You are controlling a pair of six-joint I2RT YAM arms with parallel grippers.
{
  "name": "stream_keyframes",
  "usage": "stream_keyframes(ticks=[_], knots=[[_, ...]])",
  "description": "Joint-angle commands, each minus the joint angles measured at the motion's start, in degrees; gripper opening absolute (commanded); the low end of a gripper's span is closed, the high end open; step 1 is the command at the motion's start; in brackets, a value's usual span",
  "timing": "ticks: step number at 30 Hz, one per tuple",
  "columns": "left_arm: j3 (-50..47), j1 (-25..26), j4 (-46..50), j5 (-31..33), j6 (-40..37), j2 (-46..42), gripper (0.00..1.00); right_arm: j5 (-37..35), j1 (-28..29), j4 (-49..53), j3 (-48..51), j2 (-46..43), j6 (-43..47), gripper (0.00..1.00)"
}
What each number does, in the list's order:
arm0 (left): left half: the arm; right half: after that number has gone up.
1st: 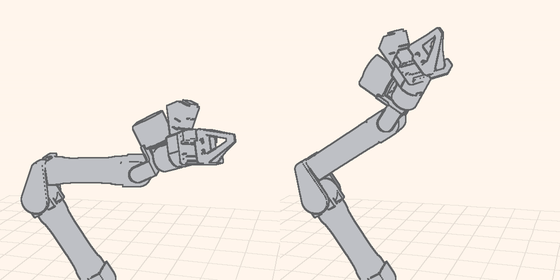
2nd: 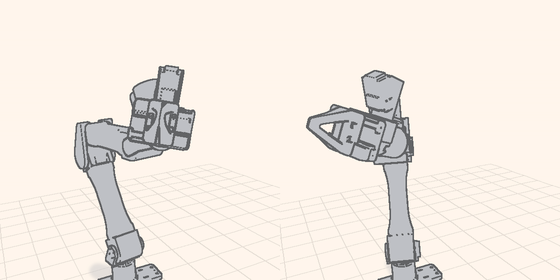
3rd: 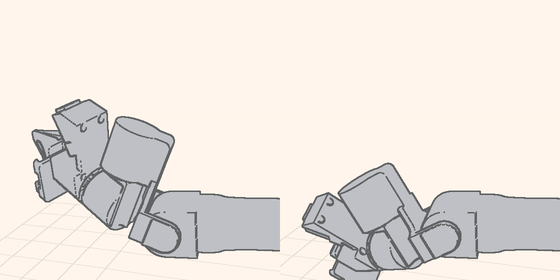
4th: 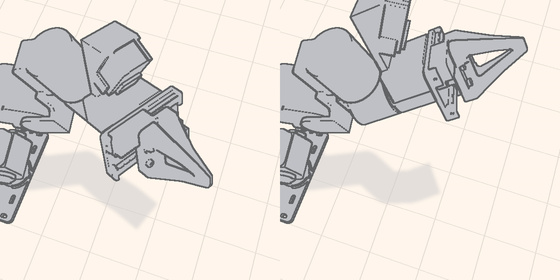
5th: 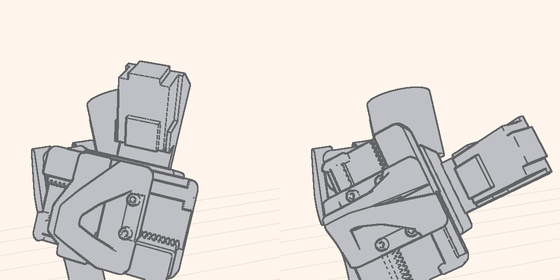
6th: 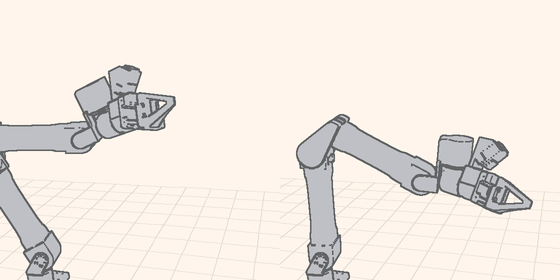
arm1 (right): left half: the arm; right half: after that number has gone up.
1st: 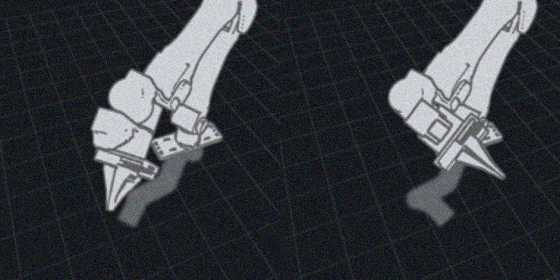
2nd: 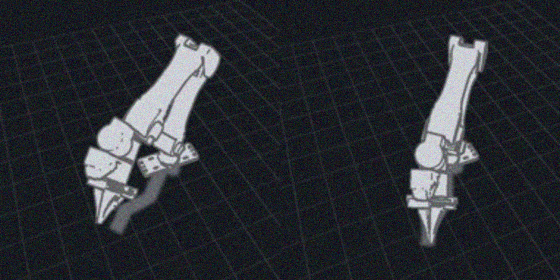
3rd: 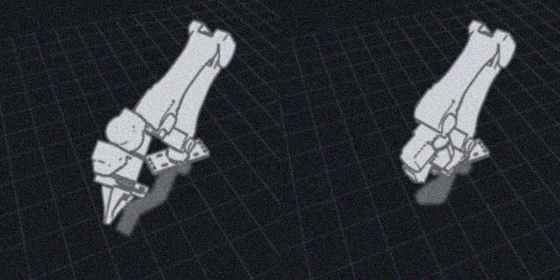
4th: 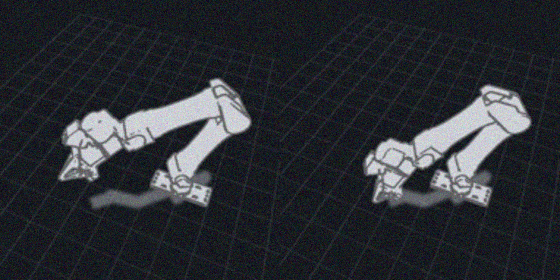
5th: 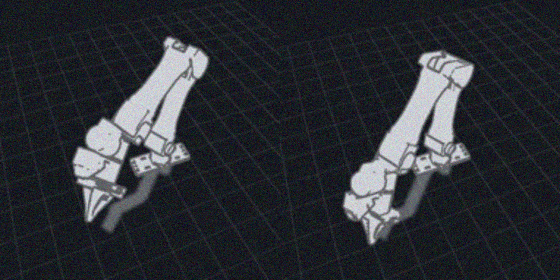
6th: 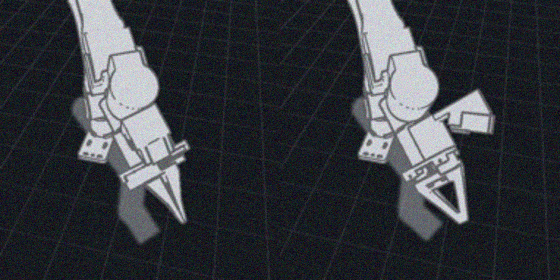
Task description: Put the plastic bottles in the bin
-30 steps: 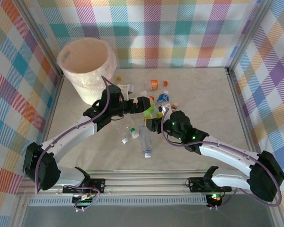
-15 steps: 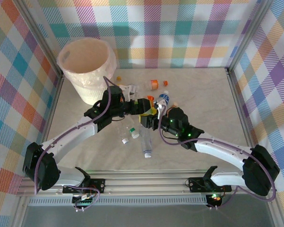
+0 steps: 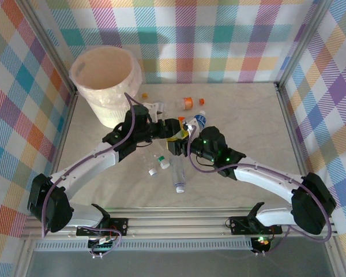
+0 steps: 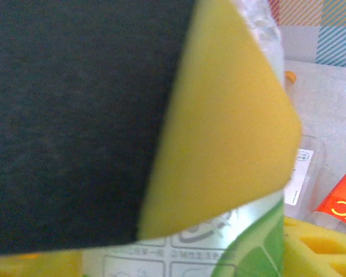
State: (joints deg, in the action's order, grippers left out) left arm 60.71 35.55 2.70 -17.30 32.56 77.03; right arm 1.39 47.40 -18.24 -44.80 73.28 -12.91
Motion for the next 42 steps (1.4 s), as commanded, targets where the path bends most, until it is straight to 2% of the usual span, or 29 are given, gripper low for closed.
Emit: stream_keyframes(ticks=[1,7,9,18,24,28,34,42], knots=[[-1.34,0.57,-1.42,5.91,0.89,-1.43,0.56,2.80,1.12,-0.04,-2.32,-0.52,1.57,0.76],[-1.00,0.43,0.80,12.78,1.89,-2.52,0.56,0.38,1.13,1.97,-2.36,-2.04,2.65,0.90],[0.93,0.42,4.85,17.50,1.98,-2.36,0.56,-1.03,1.12,1.92,-2.03,-2.83,2.63,1.00],[12.34,-0.22,16.91,34.08,-5.96,-0.46,0.56,-15.49,1.12,4.49,-0.89,-6.24,-1.98,1.00],[20.31,-2.16,13.74,41.74,-14.75,1.79,0.57,-23.54,1.12,9.96,-2.57,-6.50,-3.51,1.00],[27.60,-4.53,11.08,42.32,-19.77,5.15,0.58,-25.82,1.13,16.42,-5.93,-6.03,-6.40,1.00],[34.33,-9.10,5.31,44.19,-25.72,9.86,0.58,-25.46,1.04,20.11,-7.50,-6.61,-7.67,1.00],[47.72,-18.40,7.84,40.36,-22.54,18.94,0.58,-21.65,1.05,18.70,-5.97,-9.95,-3.44,1.00]])
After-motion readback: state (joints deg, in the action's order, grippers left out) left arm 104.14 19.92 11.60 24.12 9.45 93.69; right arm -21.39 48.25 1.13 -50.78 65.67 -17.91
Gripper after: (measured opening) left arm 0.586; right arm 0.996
